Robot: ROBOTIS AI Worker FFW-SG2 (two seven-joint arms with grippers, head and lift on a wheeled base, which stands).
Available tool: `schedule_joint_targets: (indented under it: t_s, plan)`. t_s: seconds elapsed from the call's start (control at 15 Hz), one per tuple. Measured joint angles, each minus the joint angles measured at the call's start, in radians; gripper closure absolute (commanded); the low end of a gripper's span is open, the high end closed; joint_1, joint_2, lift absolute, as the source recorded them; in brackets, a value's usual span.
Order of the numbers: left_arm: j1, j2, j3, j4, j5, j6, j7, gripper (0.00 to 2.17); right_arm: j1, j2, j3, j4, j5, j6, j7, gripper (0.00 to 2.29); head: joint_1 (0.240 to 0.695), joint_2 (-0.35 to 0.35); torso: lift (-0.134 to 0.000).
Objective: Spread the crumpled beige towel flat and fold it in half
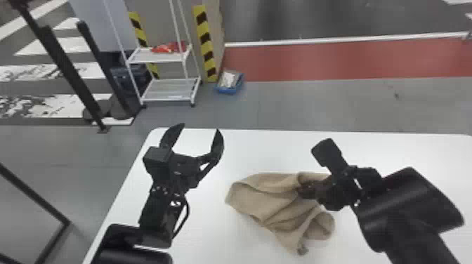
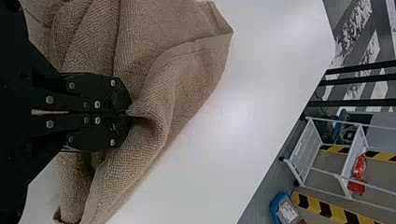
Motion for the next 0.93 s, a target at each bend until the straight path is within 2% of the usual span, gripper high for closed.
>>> schedule_joint_targets:
  t_s: [0.27, 0.4, 0.53, 0.67, 0.8, 0.93]
  plan:
    - [0.016, 0.001, 0.004, -0.016, 0.002, 0.004, -0.002, 0.15, 0.051, 0.000, -0.033, -0.246, -0.055, 0.242, 0.095, 1.33, 0.695, 0.176, 0.000]
    - [0.017, 0.003, 0.006, -0.017, 0.004, 0.009, -0.002, 0.15, 0.058, 0.000, -0.072, -0.362, -0.088, 0.381, 0.104, 1.33, 0.695, 0.164, 0.000]
    - [0.021, 0.004, 0.010, -0.018, 0.005, 0.011, -0.002, 0.15, 0.064, 0.000, -0.111, -0.475, -0.104, 0.499, 0.064, 1.33, 0.695, 0.144, 0.000]
    - [0.028, 0.006, 0.014, -0.023, 0.006, 0.011, -0.002, 0.15, 0.074, 0.000, -0.149, -0.566, -0.116, 0.549, -0.001, 1.33, 0.695, 0.122, 0.000]
    - [0.037, 0.014, 0.016, -0.032, 0.009, 0.009, -0.003, 0.15, 0.063, 0.000, -0.199, -0.601, -0.141, 0.561, -0.051, 1.33, 0.695, 0.091, 0.000]
    - [0.044, 0.021, 0.019, -0.040, 0.010, 0.008, -0.004, 0.15, 0.031, 0.000, -0.242, -0.601, -0.150, 0.579, -0.054, 1.33, 0.695, 0.074, 0.000]
